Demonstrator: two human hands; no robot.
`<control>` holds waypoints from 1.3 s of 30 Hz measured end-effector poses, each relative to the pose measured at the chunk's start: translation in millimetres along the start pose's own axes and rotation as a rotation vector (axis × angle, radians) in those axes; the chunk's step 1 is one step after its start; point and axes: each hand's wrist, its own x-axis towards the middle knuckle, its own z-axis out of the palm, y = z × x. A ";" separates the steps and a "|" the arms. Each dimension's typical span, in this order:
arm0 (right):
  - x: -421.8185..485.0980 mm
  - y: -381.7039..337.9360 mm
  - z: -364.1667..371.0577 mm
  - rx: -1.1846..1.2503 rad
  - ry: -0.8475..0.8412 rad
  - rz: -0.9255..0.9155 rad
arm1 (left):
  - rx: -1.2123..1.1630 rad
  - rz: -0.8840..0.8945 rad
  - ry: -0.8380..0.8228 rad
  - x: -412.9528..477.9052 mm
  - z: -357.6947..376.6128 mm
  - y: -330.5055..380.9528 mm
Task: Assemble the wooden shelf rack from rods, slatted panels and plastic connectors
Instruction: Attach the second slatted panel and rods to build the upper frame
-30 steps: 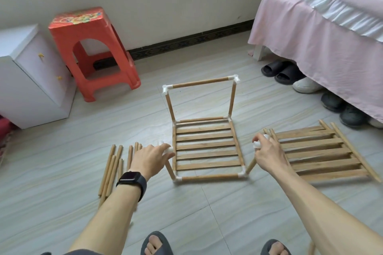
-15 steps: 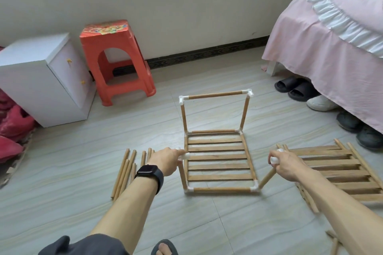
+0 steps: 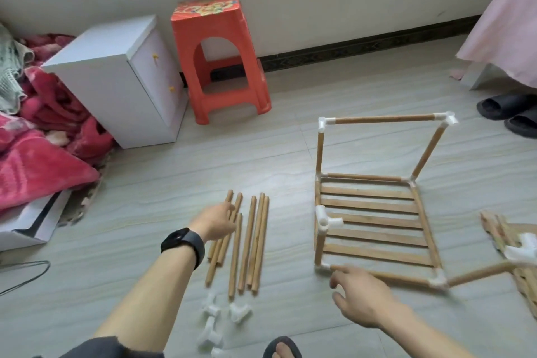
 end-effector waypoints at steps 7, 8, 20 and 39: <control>73.5 -28.1 87.0 0.004 -0.294 -0.041 | -0.057 -0.093 -0.178 26.8 143.7 -26.3; 77.8 -25.9 96.0 -0.054 -0.332 -0.046 | -0.036 -0.098 -0.179 30.1 158.6 -22.9; 87.8 -19.2 109.4 -0.175 -0.470 -0.026 | 0.235 -0.177 -0.097 52.5 197.5 -8.0; -28.6 -34.7 -201.4 0.256 0.819 -0.229 | -0.001 0.478 0.477 -67.6 -24.9 124.2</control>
